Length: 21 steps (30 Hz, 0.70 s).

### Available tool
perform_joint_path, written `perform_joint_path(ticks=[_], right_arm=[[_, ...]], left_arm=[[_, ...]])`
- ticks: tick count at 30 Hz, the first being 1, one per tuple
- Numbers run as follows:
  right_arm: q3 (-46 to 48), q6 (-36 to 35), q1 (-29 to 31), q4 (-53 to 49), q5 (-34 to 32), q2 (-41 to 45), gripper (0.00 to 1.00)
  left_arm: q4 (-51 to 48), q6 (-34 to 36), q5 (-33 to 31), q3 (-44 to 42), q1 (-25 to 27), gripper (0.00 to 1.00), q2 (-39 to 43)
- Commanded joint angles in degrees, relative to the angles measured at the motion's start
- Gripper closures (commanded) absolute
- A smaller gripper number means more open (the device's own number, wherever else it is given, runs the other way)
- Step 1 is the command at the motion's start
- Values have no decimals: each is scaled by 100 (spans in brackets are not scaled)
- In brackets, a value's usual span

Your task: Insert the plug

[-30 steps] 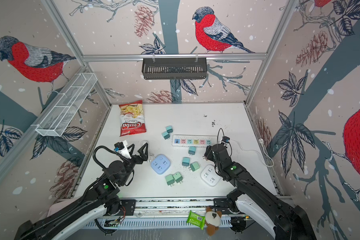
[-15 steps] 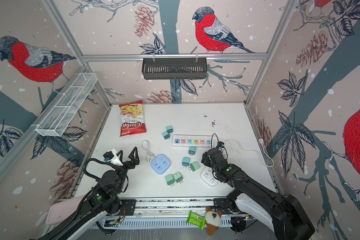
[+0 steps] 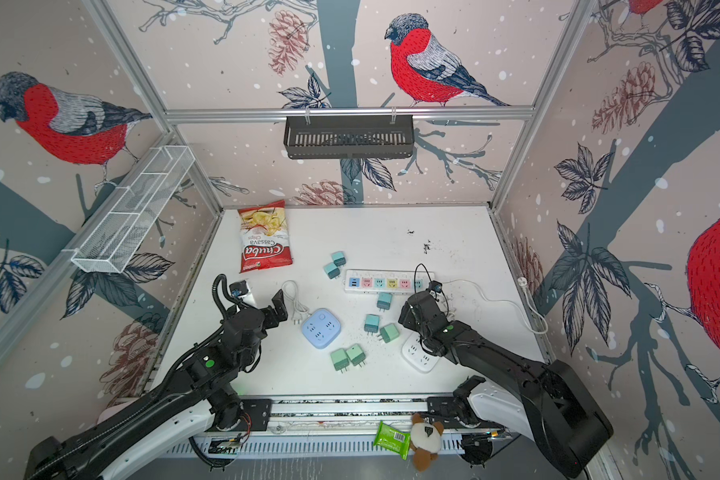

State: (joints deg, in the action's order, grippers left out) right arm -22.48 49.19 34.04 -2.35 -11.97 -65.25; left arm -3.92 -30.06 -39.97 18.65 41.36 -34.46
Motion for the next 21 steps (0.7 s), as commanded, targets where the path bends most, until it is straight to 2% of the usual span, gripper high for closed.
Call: perform_joint_path(ticks=[1, 4, 11, 17, 21], right_arm=[[-170, -84, 6, 329, 46, -330, 25], [-378, -136, 15, 349, -30, -627, 26], [-782, -226, 105, 198, -445, -1345, 28], [-1124, -176, 567, -205, -1077, -1759, 32], [-1171, -155, 648, -240, -1142, -1983, 39]], left_arm=[[85, -35, 2, -134, 3, 2, 321], [376, 269, 100, -412, 1, 2, 737], [278, 247, 134, -543, 3, 2, 1233], [331, 256, 127, -530, 3, 2, 1114], [289, 211, 95, -435, 3, 2, 902]])
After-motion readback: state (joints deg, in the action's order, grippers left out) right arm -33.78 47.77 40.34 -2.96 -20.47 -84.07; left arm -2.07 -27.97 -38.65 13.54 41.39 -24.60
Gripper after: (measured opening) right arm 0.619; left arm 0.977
